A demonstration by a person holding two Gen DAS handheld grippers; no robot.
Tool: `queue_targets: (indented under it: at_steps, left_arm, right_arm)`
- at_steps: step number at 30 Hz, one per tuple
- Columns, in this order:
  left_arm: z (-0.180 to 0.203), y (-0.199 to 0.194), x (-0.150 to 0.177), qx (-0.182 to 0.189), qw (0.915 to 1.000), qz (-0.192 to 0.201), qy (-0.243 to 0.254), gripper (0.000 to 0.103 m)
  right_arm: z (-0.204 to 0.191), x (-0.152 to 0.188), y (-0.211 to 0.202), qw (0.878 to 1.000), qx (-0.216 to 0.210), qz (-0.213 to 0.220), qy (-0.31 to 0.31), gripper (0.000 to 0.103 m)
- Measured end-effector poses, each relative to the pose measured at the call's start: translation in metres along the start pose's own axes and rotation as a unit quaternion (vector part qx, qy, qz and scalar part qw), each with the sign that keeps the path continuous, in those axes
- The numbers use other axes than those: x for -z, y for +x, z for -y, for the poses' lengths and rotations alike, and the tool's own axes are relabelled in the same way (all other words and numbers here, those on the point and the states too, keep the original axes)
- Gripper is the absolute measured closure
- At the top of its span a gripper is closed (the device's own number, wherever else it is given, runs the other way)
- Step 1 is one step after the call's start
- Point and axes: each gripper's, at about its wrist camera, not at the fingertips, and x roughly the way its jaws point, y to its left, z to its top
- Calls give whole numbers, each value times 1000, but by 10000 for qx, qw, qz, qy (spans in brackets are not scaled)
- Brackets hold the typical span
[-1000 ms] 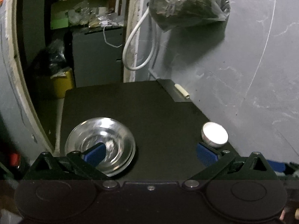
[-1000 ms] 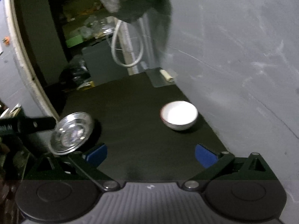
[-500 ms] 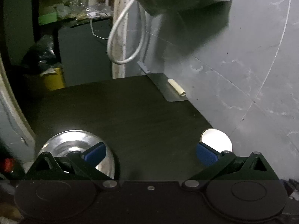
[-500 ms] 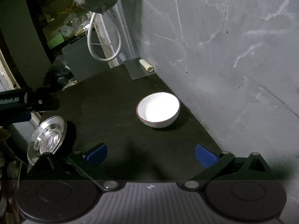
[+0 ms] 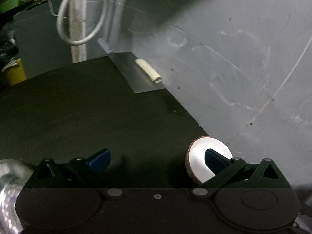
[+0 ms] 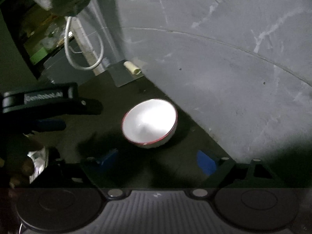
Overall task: Organize plates and bowls
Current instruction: 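Grasp the small white bowl rim with the left gripper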
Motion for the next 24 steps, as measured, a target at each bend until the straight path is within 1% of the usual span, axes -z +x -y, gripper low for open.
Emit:
queue_targets:
  at_steps: [3,5,10,11,12,13,14,16,20,22,24]
  left_arm:
    - [6,15,-2,70,9996,-142,215,1]
    - [9,23,-4,143,9991,-238,319,4]
    - [12,41,-6,450,9973,-507,291,23]
    - [12,42,-6,492,9970,-536,261,25]
    - [12,44,-6,551,9967,-553,226,29]
    - [13,44,-6,603,9964,-566,207,35]
    - [13,44,-6,663,9959,-586,190,38]
    - [13,46,-5,757,9949,-655,153,55]
    - [13,49,-4,885,9935,-708,52,67]
    - [13,51,-3,948,9927,-741,23,80]
    - [12,51,-1,983,9924,-742,-33,90]
  right_arm:
    - [3,-2,7,9999,128,39,83,18]
    - [6,-3,10,9997,180,62,161,20]
    - [9,-8,18,9993,219,111,265,30]
    - [9,-9,20,9994,191,128,275,31]
    - [8,-9,21,9993,177,142,281,34]
    - [8,-11,23,9994,161,141,274,41]
    - [7,-11,24,9995,149,130,263,44]
    - [6,-13,28,9995,132,112,273,50]
    - [6,-15,31,9996,88,84,265,59]
    - [6,-16,33,9996,45,55,268,64]
    - [5,-18,36,9997,3,37,253,71]
